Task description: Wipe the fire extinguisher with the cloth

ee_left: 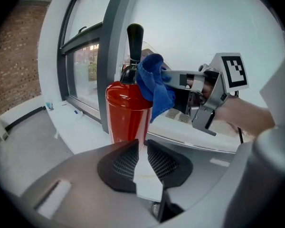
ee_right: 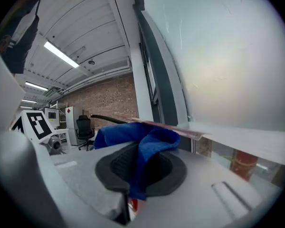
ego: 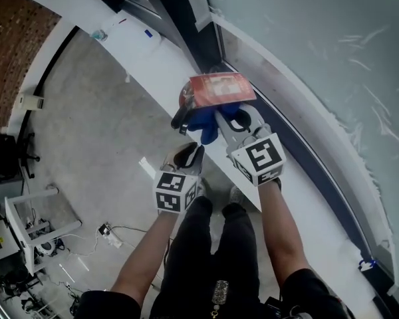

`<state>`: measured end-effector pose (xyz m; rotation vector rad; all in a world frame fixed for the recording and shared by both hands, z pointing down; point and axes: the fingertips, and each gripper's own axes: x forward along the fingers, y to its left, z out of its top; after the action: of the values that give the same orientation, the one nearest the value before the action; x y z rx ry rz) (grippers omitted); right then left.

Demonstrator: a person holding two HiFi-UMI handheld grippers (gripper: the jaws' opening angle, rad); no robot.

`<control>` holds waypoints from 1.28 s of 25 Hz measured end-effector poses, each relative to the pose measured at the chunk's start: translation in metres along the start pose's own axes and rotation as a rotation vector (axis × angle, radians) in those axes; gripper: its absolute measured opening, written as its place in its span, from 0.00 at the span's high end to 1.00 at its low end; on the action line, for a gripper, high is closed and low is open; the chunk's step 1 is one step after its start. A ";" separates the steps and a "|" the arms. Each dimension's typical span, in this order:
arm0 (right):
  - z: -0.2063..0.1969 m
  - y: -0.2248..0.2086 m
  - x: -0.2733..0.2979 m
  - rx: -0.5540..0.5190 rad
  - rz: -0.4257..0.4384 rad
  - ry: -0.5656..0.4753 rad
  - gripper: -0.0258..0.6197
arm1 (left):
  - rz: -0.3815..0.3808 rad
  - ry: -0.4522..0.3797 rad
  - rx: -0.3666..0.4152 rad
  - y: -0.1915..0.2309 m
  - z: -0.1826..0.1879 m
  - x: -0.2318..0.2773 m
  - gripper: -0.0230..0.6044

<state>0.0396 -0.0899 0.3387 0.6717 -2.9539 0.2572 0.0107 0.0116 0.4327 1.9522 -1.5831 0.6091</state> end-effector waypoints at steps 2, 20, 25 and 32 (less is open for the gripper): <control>0.001 -0.005 0.001 0.001 0.002 0.019 0.91 | 0.004 0.007 0.004 -0.005 0.001 0.000 0.86; -0.010 -0.090 0.048 0.174 0.045 0.120 0.91 | -0.024 0.095 0.029 -0.044 -0.012 0.013 0.92; -0.037 -0.103 0.060 0.202 0.042 0.165 0.91 | -0.036 0.124 0.039 -0.048 -0.028 0.024 0.93; -0.072 -0.096 0.028 0.323 0.051 0.131 0.91 | -0.045 0.135 0.062 -0.047 -0.035 0.036 0.95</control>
<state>0.0603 -0.1736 0.4264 0.5852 -2.8311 0.7640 0.0641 0.0159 0.4766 1.9424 -1.4505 0.7625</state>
